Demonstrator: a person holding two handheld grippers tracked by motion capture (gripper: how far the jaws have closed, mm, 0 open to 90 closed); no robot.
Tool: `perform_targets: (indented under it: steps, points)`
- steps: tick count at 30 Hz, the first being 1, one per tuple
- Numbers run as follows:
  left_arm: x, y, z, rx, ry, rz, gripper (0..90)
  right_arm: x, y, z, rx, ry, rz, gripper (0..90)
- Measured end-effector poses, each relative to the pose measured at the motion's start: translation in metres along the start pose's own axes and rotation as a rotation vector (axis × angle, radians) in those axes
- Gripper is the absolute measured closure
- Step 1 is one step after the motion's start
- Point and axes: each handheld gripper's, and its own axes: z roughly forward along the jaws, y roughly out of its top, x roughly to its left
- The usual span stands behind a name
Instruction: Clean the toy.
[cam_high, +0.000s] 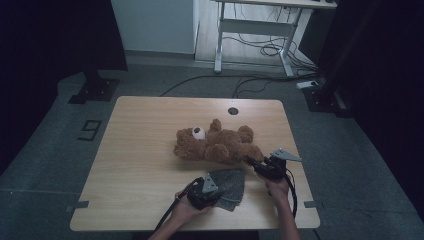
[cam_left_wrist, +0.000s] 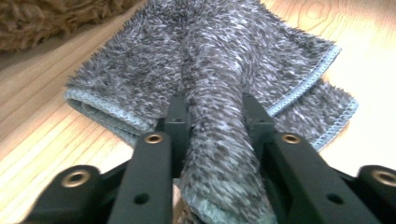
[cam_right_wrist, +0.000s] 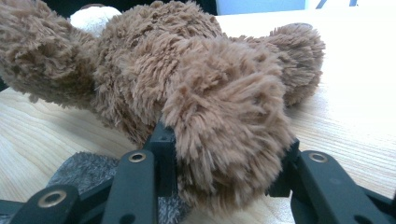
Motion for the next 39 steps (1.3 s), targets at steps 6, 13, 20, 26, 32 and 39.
perform_targets:
  steps: [6,13,20,26,32,39]
  points:
    - [0.011,-0.008,-0.017,-0.039,-0.043,-0.06,75.2,0.0,0.0,-0.001,0.002,0.002,-0.001,57.0]
    - [0.034,-0.017,-0.066,-0.163,-0.035,-0.156,75.2,0.0,-0.001,-0.001,0.0,0.006,-0.001,57.0]
    - [0.055,-0.025,-0.111,-0.257,0.034,-0.192,75.1,0.0,-0.002,-0.001,0.006,0.01,-0.003,57.0]
    - [0.067,-0.033,-0.139,-0.302,0.069,-0.206,74.9,-0.001,-0.003,-0.002,0.014,0.015,-0.005,57.0]
    - [0.079,-0.04,-0.155,-0.353,0.103,-0.259,74.7,-0.001,-0.003,-0.001,0.012,0.017,-0.003,57.1]
    - [0.081,-0.015,-0.145,-0.385,0.111,-0.24,74.6,-0.003,-0.004,0.001,0.009,0.03,0.008,57.5]
